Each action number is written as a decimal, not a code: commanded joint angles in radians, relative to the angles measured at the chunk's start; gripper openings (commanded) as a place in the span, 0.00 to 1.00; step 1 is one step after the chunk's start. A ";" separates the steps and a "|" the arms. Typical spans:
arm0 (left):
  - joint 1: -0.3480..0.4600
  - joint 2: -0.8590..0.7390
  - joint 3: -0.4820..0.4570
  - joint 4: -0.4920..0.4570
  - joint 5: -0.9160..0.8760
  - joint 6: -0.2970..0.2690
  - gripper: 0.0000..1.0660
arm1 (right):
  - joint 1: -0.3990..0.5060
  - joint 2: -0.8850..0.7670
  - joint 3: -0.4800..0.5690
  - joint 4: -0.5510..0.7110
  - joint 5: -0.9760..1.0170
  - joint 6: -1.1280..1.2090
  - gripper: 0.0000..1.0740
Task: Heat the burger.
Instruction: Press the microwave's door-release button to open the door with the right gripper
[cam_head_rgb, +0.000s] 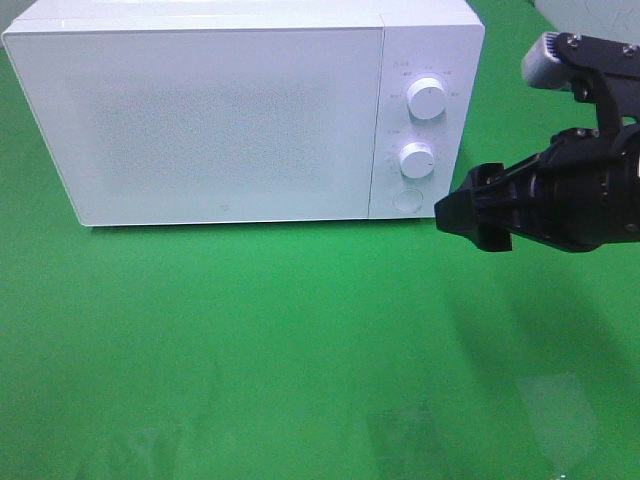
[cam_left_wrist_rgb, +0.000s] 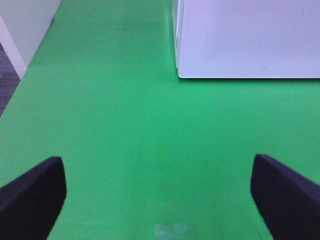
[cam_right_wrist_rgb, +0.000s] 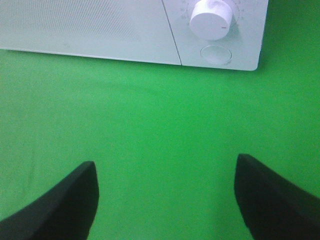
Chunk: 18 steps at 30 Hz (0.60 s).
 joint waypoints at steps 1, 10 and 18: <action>0.003 -0.016 0.001 -0.003 -0.004 -0.001 0.88 | -0.009 -0.115 -0.030 -0.049 0.220 -0.015 0.67; 0.003 -0.016 0.001 -0.003 -0.004 -0.001 0.88 | -0.009 -0.401 -0.031 -0.146 0.482 -0.022 0.67; 0.003 -0.016 0.001 -0.003 -0.004 -0.001 0.88 | -0.009 -0.609 -0.031 -0.245 0.645 -0.022 0.76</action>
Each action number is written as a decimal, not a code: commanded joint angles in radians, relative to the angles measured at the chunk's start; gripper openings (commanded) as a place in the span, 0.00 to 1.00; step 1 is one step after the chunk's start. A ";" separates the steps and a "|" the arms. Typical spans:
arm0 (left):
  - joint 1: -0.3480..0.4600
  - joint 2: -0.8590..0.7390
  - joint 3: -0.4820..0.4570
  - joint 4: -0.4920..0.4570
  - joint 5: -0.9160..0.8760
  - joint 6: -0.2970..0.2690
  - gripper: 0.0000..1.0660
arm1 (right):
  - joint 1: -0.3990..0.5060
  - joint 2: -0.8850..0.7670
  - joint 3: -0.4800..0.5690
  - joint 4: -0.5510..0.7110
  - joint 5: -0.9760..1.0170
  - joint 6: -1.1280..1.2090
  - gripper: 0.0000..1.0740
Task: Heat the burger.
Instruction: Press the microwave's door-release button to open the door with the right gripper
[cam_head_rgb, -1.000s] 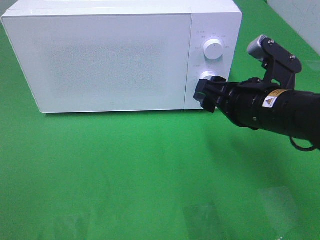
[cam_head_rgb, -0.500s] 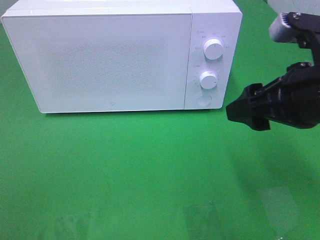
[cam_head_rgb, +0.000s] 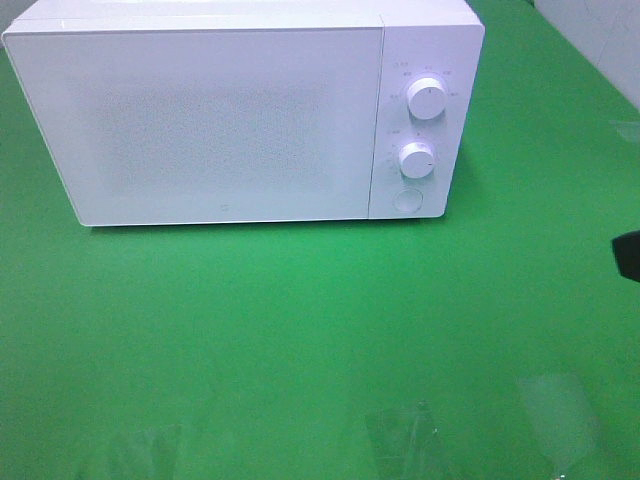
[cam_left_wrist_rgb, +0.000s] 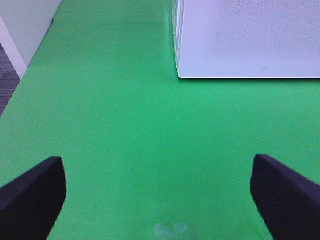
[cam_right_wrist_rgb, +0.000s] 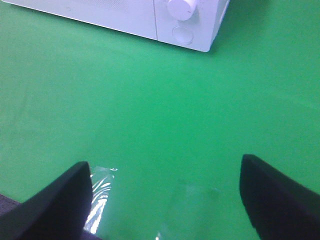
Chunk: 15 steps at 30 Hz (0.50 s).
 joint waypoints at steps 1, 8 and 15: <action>0.003 -0.016 0.001 -0.003 -0.004 -0.001 0.88 | -0.009 -0.116 -0.010 -0.061 0.111 -0.004 0.76; 0.003 -0.016 0.001 -0.003 -0.004 -0.001 0.88 | -0.019 -0.266 0.013 -0.076 0.166 0.003 0.76; 0.003 -0.016 0.001 -0.003 -0.004 -0.001 0.88 | -0.156 -0.441 0.090 -0.074 0.205 -0.008 0.74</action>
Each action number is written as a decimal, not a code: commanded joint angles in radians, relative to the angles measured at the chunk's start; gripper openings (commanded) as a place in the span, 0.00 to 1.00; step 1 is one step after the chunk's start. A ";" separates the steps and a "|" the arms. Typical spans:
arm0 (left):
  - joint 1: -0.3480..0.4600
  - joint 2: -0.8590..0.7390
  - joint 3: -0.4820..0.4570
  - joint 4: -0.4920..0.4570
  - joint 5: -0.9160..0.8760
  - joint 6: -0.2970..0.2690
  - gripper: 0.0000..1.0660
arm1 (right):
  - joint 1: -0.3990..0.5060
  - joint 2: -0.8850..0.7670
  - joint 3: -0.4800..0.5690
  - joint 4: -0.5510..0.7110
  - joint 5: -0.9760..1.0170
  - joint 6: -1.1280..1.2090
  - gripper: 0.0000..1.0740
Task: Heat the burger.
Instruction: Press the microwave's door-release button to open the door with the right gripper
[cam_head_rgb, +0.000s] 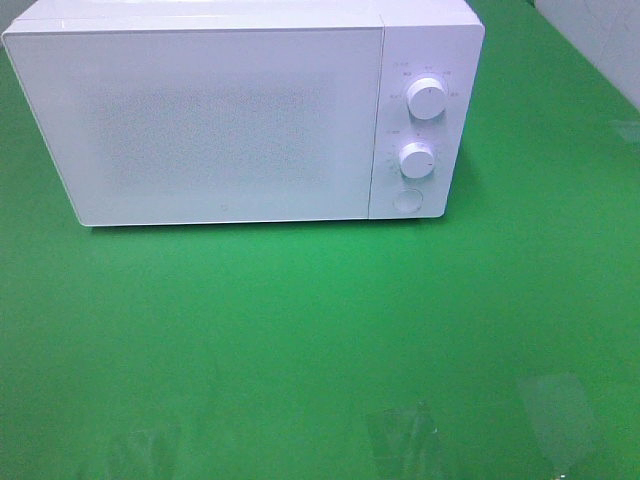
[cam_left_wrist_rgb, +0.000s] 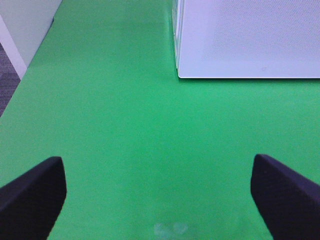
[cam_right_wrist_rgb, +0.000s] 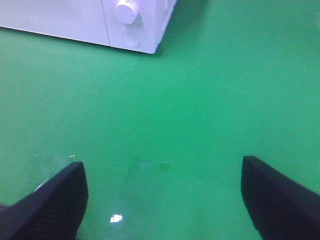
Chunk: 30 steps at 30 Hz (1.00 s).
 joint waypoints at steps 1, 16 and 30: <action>0.003 -0.016 0.001 -0.003 -0.004 -0.001 0.88 | -0.103 -0.101 0.026 -0.004 0.014 -0.018 0.74; 0.003 -0.016 0.001 -0.003 -0.004 -0.001 0.88 | -0.242 -0.297 0.044 0.050 0.042 -0.032 0.71; 0.003 -0.016 0.001 -0.003 -0.004 -0.001 0.88 | -0.242 -0.297 0.044 0.049 0.042 -0.032 0.71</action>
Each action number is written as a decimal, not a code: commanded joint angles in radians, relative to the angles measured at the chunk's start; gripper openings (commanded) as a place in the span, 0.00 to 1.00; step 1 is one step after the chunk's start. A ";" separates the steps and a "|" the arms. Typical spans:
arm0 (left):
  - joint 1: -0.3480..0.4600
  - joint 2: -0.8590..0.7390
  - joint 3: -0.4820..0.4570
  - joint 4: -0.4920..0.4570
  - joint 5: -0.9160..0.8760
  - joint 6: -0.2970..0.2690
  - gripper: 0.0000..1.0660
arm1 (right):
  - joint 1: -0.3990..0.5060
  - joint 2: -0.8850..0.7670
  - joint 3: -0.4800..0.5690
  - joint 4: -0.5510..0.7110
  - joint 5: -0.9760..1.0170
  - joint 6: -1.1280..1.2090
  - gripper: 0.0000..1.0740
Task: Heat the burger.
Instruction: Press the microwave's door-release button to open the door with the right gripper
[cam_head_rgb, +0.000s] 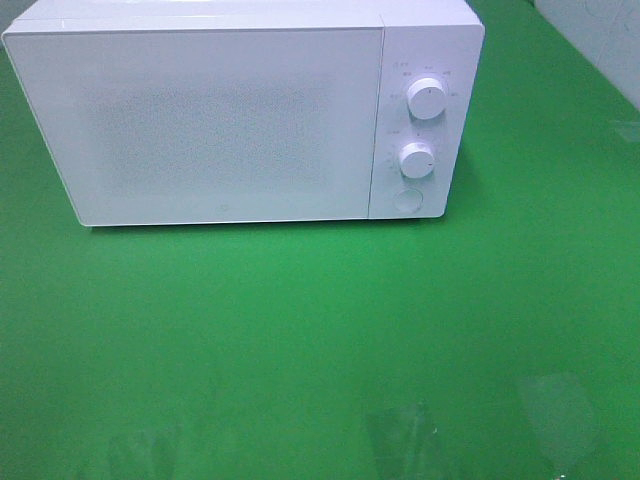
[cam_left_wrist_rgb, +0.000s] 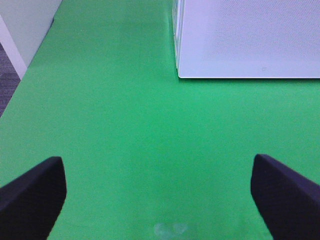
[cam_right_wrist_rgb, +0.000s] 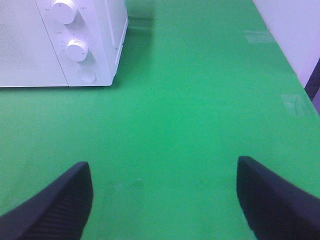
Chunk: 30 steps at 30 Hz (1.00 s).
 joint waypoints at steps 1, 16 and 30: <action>0.003 -0.016 0.001 -0.003 -0.004 -0.001 0.88 | -0.006 -0.029 0.001 0.002 -0.006 -0.008 0.71; 0.003 -0.016 0.001 -0.003 -0.004 -0.001 0.88 | -0.006 0.134 -0.055 0.001 -0.166 -0.009 0.71; 0.003 -0.016 0.001 -0.003 -0.004 -0.001 0.88 | -0.006 0.476 -0.054 0.000 -0.601 -0.029 0.71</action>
